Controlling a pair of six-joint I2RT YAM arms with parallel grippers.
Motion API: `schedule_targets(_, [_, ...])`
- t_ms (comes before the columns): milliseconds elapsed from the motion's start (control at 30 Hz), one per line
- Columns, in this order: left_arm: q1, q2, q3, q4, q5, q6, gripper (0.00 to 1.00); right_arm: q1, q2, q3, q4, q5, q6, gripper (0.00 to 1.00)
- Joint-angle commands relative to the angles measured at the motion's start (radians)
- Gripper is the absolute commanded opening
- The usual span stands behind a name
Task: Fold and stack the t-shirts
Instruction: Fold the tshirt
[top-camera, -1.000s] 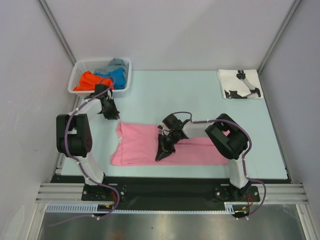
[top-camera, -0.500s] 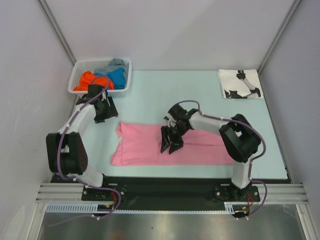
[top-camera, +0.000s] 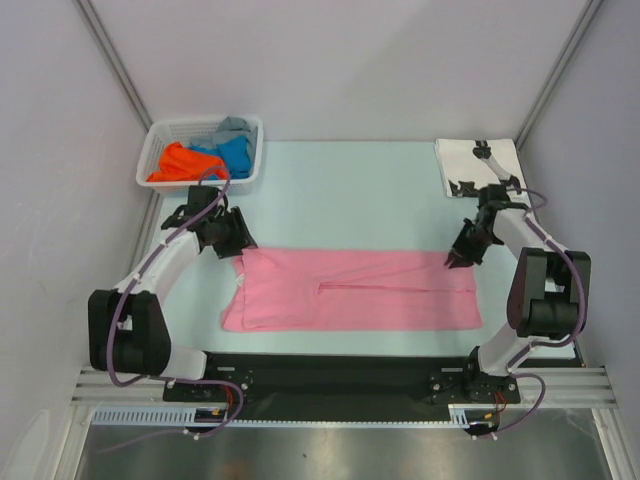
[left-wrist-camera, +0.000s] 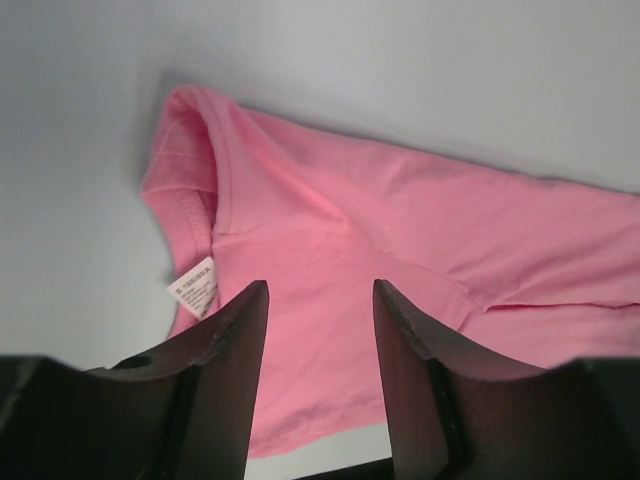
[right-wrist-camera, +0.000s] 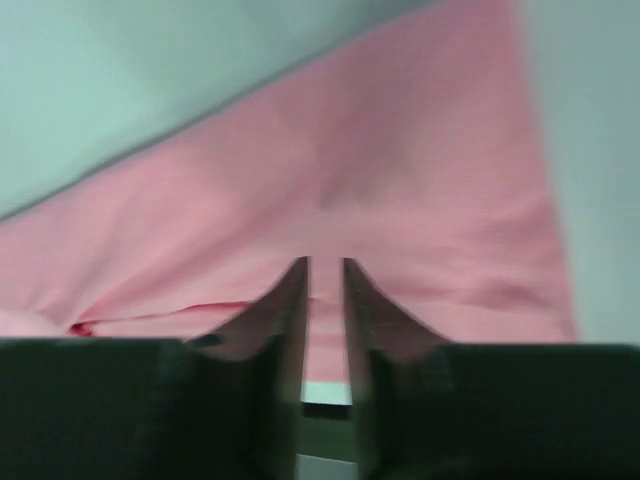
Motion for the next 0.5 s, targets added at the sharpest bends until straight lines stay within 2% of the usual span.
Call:
schedule_targets(0, [-0.007, 0.061, 0.000, 0.099, 0.093, -0.043, 0.50, -0.074, -0.042, -0.041, 0.010, 0.076, 0.018, 0.14])
schedule_targets(100, [-0.022, 0.121, 0.032, 0.105, 0.102, -0.049, 0.47, -0.117, -0.015, -0.051, 0.048, 0.080, 0.045, 0.00])
schedule_targets(333, [-0.031, 0.145, 0.085, 0.065, 0.063, -0.051, 0.47, -0.177, 0.088, -0.129, 0.102, 0.209, 0.047, 0.00])
schedule_targets(467, [-0.031, 0.118, 0.098, -0.008, 0.020, -0.051, 0.49, -0.190, 0.107, -0.108, 0.087, 0.241, 0.033, 0.01])
